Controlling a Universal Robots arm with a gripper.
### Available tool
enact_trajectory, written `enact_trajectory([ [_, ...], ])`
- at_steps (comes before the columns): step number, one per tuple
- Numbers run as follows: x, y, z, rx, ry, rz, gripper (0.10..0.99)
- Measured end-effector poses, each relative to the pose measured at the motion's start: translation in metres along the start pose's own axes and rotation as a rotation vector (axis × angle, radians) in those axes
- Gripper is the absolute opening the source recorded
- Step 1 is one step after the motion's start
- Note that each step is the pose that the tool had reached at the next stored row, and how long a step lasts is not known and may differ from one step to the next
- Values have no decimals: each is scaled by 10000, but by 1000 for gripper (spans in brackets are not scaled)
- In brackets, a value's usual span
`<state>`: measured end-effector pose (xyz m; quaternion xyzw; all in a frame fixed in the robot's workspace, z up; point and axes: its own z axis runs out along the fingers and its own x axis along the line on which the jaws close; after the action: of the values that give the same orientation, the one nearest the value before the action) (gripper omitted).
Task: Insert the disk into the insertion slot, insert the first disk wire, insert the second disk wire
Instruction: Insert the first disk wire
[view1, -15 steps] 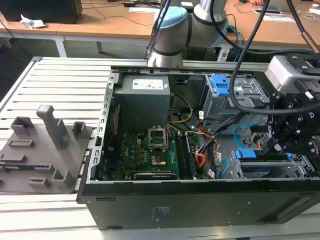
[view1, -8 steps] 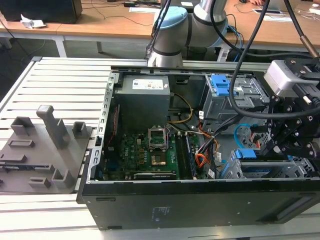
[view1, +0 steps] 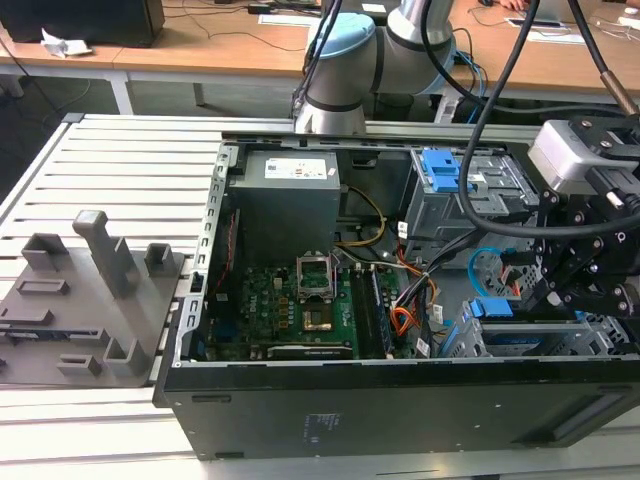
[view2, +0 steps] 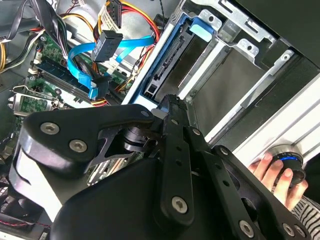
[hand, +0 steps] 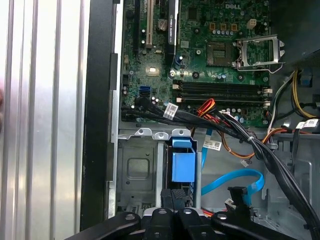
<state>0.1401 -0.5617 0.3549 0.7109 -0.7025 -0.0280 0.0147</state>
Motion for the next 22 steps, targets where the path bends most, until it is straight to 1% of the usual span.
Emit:
enact_trajectory([
  [3, 0, -1, 0, 0, 0, 0, 106],
  [5, 0, -1, 0, 0, 1, 0, 239],
  [14, 1, -19, -5, 0, 2, 1, 239],
  [15, 1, -20, -11, 0, 0, 1, 239],
  [17, -1, -18, -59, 0, 1, 0, 239],
  [18, -8, -17, -71, 0, -1, 0, 239],
  [20, -48, -17, -71, 1, 3, 0, 239],
  [22, -110, -19, -70, 0, 4, 0, 239],
])
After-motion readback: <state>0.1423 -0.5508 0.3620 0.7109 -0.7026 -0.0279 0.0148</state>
